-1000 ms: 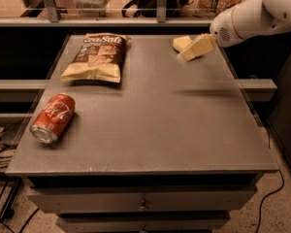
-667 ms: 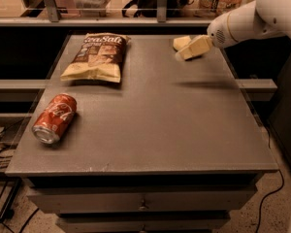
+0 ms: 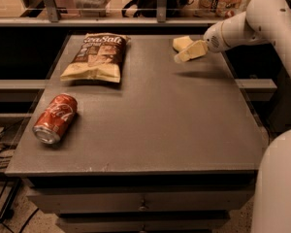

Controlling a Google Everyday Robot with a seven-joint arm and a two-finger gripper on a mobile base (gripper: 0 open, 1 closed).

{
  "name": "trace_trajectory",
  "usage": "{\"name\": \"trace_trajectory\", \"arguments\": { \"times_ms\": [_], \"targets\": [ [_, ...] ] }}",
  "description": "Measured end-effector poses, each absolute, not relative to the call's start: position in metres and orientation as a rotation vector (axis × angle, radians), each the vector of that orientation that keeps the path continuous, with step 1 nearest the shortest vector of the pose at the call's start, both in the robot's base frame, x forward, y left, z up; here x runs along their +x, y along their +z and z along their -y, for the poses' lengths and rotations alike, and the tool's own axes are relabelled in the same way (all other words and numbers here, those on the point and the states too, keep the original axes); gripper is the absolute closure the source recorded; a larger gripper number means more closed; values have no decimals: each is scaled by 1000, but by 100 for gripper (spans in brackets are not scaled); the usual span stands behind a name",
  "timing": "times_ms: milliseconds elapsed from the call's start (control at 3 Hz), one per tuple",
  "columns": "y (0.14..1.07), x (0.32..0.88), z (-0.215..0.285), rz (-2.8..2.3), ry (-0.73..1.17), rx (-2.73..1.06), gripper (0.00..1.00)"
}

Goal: Move sponge near coke can

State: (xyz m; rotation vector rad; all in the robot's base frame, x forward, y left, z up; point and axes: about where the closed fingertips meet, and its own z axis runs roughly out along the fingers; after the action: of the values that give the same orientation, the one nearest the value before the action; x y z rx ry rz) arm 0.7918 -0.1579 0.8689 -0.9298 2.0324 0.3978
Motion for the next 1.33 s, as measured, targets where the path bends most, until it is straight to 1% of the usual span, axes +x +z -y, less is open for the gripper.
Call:
{"name": "trace_trajectory", "arguments": {
  "times_ms": [333,667,1333],
  "targets": [
    [855,805,162,-2057,405,-923,0],
    [850,812,163,-2060,412,-917,17],
    [857,814,157,-2051,395,-945,64]
  ]
}}
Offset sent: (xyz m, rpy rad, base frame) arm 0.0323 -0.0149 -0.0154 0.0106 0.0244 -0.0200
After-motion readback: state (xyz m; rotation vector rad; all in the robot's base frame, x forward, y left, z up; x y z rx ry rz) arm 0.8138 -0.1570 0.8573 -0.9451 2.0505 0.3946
